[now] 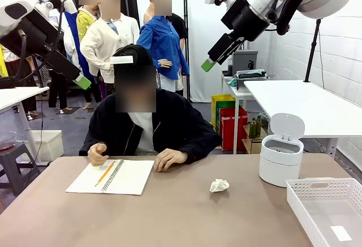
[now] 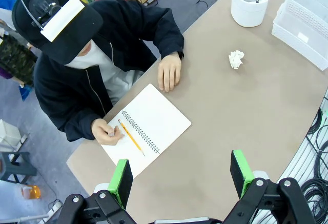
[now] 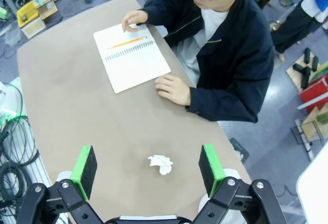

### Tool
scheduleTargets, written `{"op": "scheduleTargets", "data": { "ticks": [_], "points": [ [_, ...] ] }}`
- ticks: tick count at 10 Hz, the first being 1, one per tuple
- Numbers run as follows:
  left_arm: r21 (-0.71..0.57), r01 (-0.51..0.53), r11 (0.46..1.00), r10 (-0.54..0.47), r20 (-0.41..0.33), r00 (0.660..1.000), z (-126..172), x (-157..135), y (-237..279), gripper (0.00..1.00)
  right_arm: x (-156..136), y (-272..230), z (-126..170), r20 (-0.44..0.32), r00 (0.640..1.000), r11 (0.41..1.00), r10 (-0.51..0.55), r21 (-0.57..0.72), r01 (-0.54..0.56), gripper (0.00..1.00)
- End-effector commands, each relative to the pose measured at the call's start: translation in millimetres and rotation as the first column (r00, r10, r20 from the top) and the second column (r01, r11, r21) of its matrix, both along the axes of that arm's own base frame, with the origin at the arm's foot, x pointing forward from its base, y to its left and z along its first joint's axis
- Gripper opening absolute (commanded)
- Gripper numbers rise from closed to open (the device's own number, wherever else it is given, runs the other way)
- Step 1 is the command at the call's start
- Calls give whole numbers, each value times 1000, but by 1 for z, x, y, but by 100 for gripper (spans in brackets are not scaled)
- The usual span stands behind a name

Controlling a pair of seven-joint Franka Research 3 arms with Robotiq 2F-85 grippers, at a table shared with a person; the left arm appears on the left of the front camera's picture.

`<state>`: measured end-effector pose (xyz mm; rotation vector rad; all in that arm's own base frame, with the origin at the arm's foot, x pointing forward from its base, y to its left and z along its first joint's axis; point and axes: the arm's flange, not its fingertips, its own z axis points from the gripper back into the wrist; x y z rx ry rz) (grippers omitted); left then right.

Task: Sort the paper based on its condition.
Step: If a person hands you a paper, place it in the Organizing basket , and if it's crumpled, put it in the Trash can.

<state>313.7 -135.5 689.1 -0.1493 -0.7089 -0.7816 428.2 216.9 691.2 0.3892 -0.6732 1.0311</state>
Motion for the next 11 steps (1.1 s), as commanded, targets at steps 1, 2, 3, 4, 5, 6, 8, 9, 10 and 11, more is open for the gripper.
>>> {"op": "scheduleTargets", "data": {
  "ticks": [1, 2, 3, 4, 5, 6, 8, 9, 10, 11],
  "points": [
    [1, -1, 1000, 1, -3, 1000, 0, -1, 1, 100, 0, 0, 0, -2, 1000, 1000, -2, 2, 2, 100],
    [1, -1, 1000, 1, -3, 1000, 0, -1, 1, 100, 0, 0, 0, -2, 1000, 1000, -2, 2, 2, 100],
    [1, -1, 1000, 1, -3, 1000, 0, -1, 1, 100, 0, 0, 0, -2, 1000, 1000, -2, 2, 2, 100],
    [1, -1, 1000, 1, -3, 1000, 0, -1, 1, 100, 0, 0, 0, 0, 1000, 1000, 0, 0, 0, 100],
    [1, -1, 1000, 1, -3, 1000, 0, -1, 1, 100, 7, 2, -13, -85, 995, 997, -56, -51, 52, 100],
    [1, -1, 1000, 1, -3, 1000, 0, -1, 1, 100, 10, 6, -23, -151, 983, 990, -104, -110, 88, 100],
    [1, -1, 1000, 1, -3, 1000, 0, -1, 1, 100, 20, 16, -50, -262, 936, 949, -235, -272, 161, 100],
    [1, -1, 1000, 1, -3, 1000, 0, -1, 1, 100, 24, 23, -69, -291, 920, 931, -262, -327, 161, 100],
    [1, -1, 1000, 1, -3, 1000, 0, -1, 1, 100, 29, 30, -92, -316, 901, 912, -296, -375, 168, 100],
    [1, -1, 1000, 1, -3, 1000, 0, -1, 1, 100, 33, 39, -119, -334, 884, 901, -326, -392, 184, 100]
  ]
}}
